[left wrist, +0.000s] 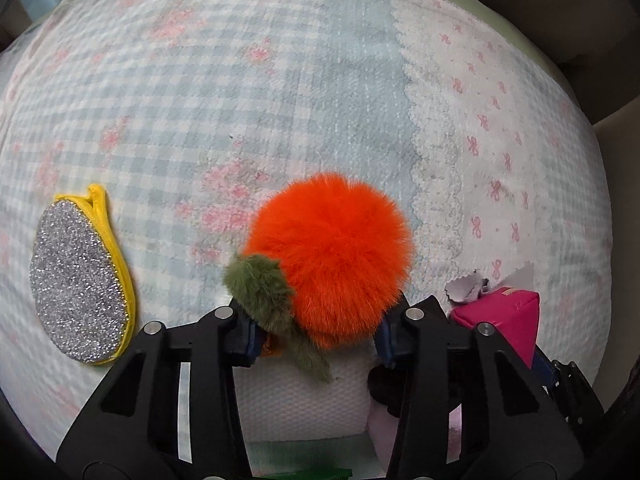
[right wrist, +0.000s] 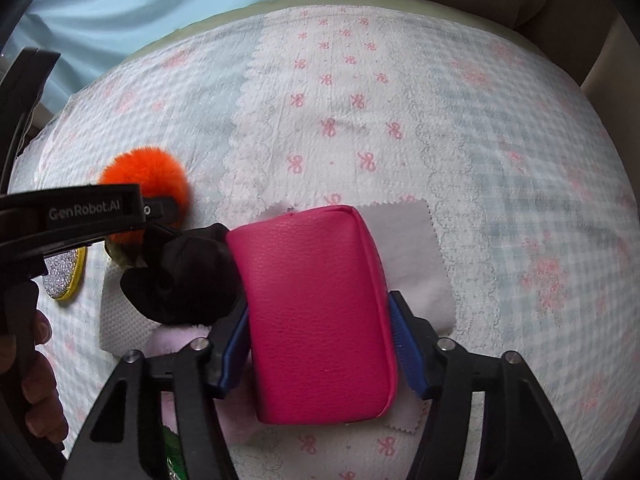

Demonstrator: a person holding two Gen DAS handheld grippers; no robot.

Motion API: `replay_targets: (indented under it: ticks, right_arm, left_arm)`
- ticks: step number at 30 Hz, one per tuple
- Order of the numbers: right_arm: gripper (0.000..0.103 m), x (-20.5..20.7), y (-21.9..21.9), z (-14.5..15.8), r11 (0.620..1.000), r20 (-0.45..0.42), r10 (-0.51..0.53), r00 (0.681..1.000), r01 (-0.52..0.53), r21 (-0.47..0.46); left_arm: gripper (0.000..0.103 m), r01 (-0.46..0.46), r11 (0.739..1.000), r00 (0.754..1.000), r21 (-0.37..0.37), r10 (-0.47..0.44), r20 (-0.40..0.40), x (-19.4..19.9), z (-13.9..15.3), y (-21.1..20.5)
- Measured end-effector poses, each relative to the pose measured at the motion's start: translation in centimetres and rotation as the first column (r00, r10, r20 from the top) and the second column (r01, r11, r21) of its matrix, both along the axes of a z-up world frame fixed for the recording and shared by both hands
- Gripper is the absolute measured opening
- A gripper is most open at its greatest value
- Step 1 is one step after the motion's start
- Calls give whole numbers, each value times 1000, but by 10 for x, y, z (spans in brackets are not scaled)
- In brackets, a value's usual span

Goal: Organize soft objects
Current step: 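Grasp the orange pompom with the left tool while the right tool grasps the pink pouch, then carry the pompom and pink pouch over the cardboard box with both tools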

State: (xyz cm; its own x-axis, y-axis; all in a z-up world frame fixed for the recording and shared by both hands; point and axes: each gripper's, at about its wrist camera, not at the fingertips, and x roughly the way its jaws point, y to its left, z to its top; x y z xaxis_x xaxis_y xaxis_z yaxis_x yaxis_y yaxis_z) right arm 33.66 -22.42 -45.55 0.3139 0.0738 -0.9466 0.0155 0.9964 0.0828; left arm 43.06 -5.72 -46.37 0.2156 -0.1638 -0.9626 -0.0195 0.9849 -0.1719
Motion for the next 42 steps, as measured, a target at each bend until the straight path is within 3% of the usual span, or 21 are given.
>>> replay_targets:
  ticks: [10,24,33,42]
  right_arm:
    - [39,-3,-6,7,1000,6,-16,1000,16,19]
    - [37,-5,-11,54,998,70,-47,996,45,36]
    - [37,-21,-11,122,998,148,-57,987,51,45]
    - [37,-69,-21,214,997,234,-64,970,51,60]
  left_arm:
    - [31,15,1000,999,16,-16,50,-4,20,-1]
    - [30,24,999,987,35,-29,155,-27,96,10]
    - [30,20,999,967,45,-31,252,-72,181,16]
    - [30,-7,999,941,31,-4,339,-159,265,22]
